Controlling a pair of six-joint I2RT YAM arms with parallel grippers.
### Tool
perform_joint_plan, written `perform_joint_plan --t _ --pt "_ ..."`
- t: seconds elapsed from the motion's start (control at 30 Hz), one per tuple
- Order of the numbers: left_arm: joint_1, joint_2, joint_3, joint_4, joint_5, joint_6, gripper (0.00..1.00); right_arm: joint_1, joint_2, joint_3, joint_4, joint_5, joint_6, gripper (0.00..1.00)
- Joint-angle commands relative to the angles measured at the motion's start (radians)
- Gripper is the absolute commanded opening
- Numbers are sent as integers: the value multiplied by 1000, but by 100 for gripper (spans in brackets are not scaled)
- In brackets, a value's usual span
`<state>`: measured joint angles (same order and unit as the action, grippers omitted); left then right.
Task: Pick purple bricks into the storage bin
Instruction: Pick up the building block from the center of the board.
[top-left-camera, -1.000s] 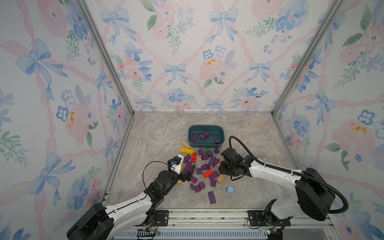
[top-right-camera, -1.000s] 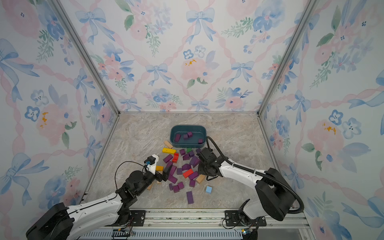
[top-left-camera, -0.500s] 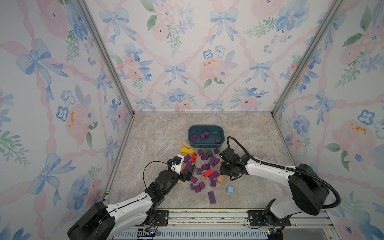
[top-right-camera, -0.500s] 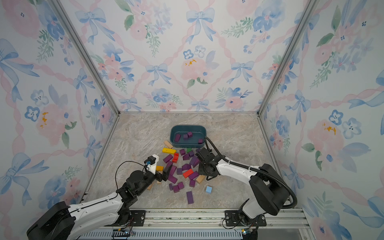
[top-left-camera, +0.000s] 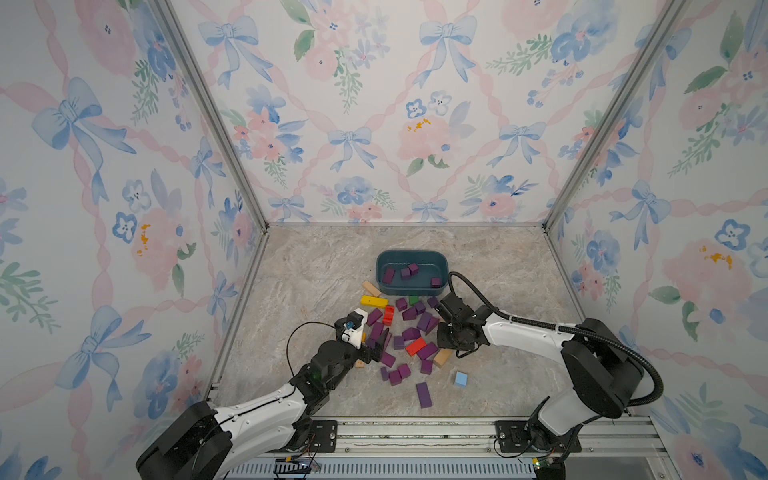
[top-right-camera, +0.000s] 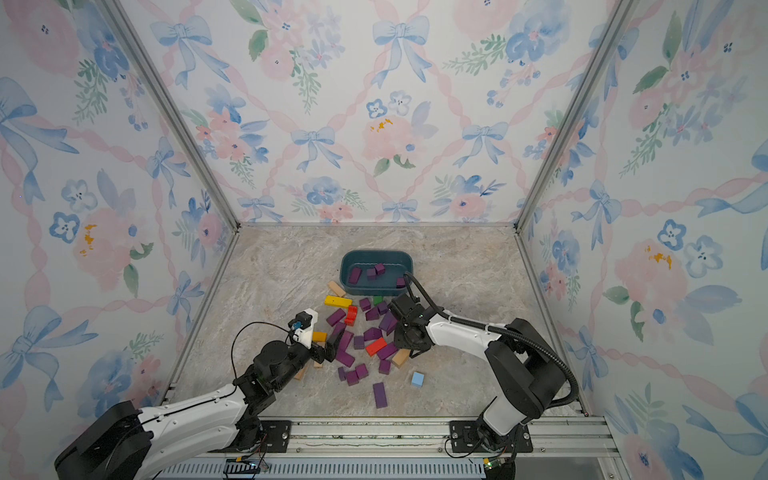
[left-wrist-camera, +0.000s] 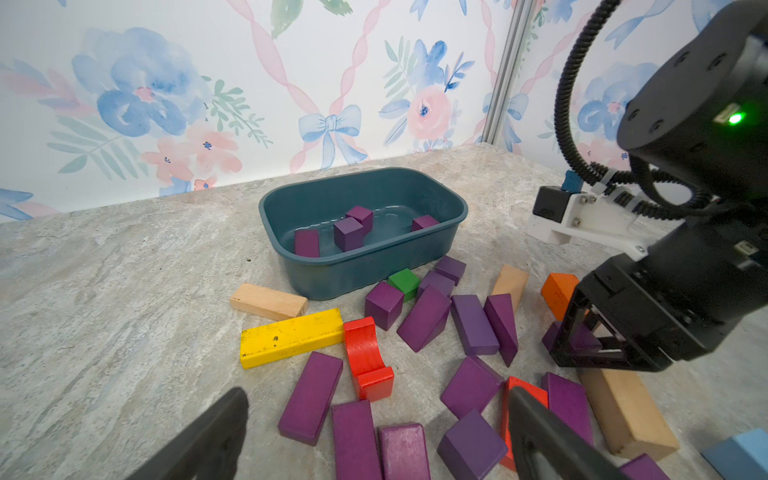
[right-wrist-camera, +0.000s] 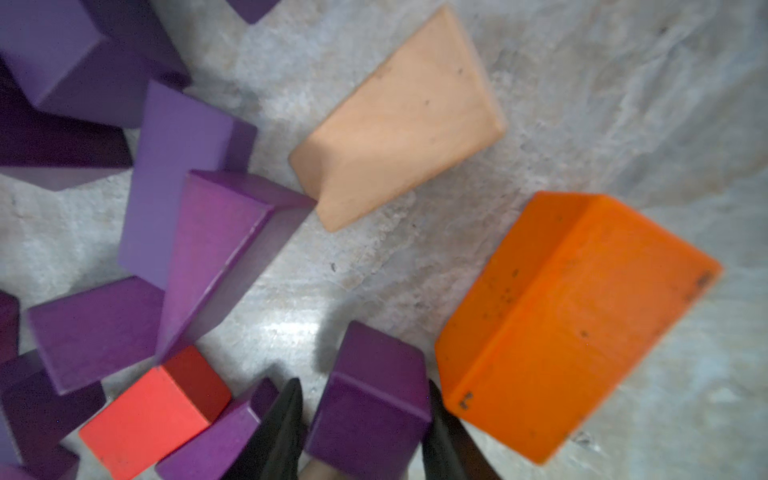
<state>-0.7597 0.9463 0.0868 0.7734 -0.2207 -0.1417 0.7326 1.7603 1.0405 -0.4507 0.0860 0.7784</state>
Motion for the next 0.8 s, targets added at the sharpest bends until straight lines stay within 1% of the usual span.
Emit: perform_joint_plan --t 0.0,0.17,0.3,0.5,0.77 --pt "-6 1 -7 18 -13 -7 98 -2 42 50 -19 3 -25 42" --pt "-6 8 -4 19 -17 -7 98 10 50 81 -56 45 -47 36" --pt "-6 14 -3 18 -22 -7 98 11 50 91 -59 51 -56 31" --pt "-6 17 -2 18 -26 -4 98 10 55 100 -74 63 -67 30" --pt "-6 15 -2 18 -28 -5 98 7 3 154 -100 60 -97 30"
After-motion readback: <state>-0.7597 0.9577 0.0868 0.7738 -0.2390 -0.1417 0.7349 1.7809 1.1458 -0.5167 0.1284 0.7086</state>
